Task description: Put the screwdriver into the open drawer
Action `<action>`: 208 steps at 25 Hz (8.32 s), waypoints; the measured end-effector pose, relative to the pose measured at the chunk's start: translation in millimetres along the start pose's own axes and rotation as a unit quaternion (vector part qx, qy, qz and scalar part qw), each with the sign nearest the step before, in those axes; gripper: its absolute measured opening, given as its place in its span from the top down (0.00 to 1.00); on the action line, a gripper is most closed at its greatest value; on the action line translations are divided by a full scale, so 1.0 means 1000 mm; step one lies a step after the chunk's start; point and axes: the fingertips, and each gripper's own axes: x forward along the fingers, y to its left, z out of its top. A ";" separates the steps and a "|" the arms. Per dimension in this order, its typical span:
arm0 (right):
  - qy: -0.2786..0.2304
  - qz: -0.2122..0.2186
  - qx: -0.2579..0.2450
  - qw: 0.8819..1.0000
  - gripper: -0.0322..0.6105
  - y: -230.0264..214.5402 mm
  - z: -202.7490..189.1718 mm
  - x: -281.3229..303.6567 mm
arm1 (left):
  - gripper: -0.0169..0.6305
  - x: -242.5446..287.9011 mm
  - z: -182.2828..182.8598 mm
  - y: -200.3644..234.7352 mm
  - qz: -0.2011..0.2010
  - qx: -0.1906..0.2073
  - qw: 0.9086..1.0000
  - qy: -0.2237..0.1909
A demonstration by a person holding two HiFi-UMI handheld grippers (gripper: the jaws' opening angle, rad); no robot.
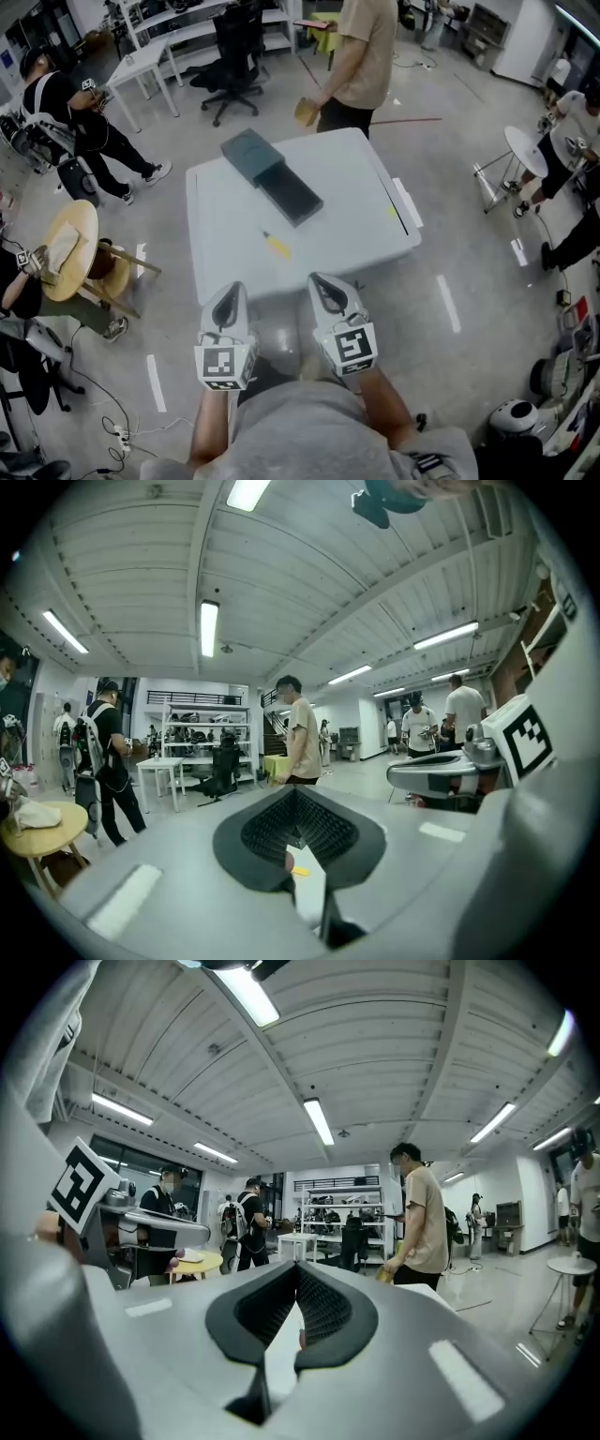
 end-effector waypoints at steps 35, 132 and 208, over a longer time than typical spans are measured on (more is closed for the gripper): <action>0.087 -0.167 0.033 0.982 0.95 -0.015 -0.004 0.182 | 0.96 0.175 -0.014 0.127 -0.198 -0.014 0.979 0.040; 0.421 0.042 0.003 0.906 0.82 -0.020 -0.239 0.294 | 0.96 0.238 -0.183 0.175 -0.094 -0.077 0.970 0.209; 0.219 -0.027 -0.014 0.975 0.82 -0.149 -0.072 0.319 | 0.96 0.312 -0.056 0.136 -0.056 -0.014 0.993 0.098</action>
